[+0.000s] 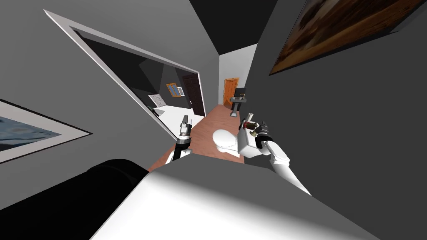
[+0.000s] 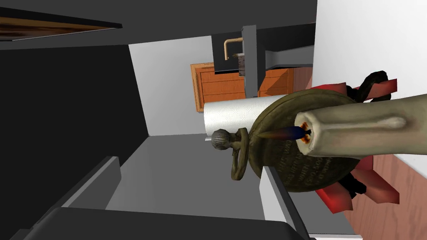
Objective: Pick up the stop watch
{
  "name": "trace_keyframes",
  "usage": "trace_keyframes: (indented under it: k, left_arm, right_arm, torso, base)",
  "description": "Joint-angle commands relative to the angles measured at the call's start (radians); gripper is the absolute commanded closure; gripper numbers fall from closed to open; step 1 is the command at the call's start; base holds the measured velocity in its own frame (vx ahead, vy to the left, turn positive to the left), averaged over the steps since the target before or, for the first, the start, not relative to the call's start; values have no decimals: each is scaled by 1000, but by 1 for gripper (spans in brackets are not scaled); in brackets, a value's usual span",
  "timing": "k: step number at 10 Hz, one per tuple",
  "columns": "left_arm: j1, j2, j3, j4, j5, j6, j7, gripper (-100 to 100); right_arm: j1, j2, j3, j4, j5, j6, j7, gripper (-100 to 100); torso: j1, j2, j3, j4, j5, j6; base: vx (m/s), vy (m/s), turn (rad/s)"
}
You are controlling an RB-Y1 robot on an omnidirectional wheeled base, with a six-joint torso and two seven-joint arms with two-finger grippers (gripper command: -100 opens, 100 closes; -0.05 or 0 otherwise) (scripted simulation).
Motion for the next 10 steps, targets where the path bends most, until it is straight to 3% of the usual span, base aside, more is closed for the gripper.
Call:
trace_keyframes:
  k: [1, 2, 4, 5, 7, 8, 9, 10]
  left_arm:
    - [0, 0, 0, 0, 0, 0, 0, 0]
    - [0, 0, 0, 0, 0, 0, 0, 0]
    - [0, 0, 0, 0, 0, 0, 0, 0]
    - [0, 0, 0, 0, 0, 0, 0, 0]
    - [0, 0, 0, 0, 0, 0, 0, 0]
    - [0, 0, 0, 0, 0, 0, 0, 0]
    - [0, 0, 0, 0, 0, 0, 0, 0]
    - [0, 0, 0, 0, 0, 0, 0, 0]
  right_arm:
    - [-8, 18, -34, 22, 41, -19, -22, -100]
    - [-36, 24, -74, 67, 82, -30, -39, -100]
    - [-36, 24, -118, 76, 83, -30, -39, -100]
    - [-64, 29, -149, 110, 122, -40, -55, -100]
    - [-64, 29, -203, 131, 125, -40, -55, -100]
    - [-64, 29, -203, 131, 125, -40, -55, -100]
    - [-92, 35, -246, 183, 168, -51, -71, -100]
    - [-92, 35, -276, 185, 168, -51, -71, -100]
  torso:
    - [0, 0, 0, 0, 0, 0]
    - [1, -3, -2, -1, 0, 0]
    - [1, 2, 1, 0, 0, -1]
    - [0, 0, 0, 0, 0, 0]
    - [0, 3, 2, 1, 0, -1]
    - [0, 0, 0, 0, 0, 0]
    - [0, -3, -2, -1, 0, 0]
    - [1, -1, -1, -1, 0, -2]
  base:
    - [-6, -1, -78]
    - [-83, -9, 352]
    - [-89, -17, 237]
    - [-124, -5, 339]
    - [-81, -18, 196]
    - [-3, -5, -48]
    - [-84, 6, 365]
    - [-119, -3, 375]
